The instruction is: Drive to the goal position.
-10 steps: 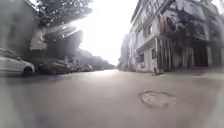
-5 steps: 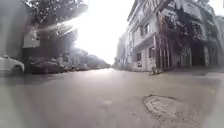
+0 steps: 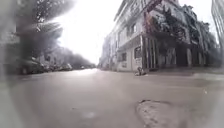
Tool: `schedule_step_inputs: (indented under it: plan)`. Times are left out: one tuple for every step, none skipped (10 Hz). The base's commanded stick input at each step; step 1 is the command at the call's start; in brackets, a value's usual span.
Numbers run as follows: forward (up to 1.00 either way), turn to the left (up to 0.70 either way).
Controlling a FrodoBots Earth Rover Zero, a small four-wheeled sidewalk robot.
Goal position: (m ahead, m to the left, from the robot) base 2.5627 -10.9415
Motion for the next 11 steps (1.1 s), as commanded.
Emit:
schedule_step_inputs:
  plan:
    - [1.0, 0.06]
    - [1.0, 0.06]
    - [1.0, 0.06]
    - [1.0, 0.06]
    - [1.0, 0.06]
    - [1.0, 0.06]
    - [1.0, 0.06]
    - [1.0, 0.06]
    - [1.0, -0.34]
    - [1.0, -0.34]
    - [1.0, -0.34]
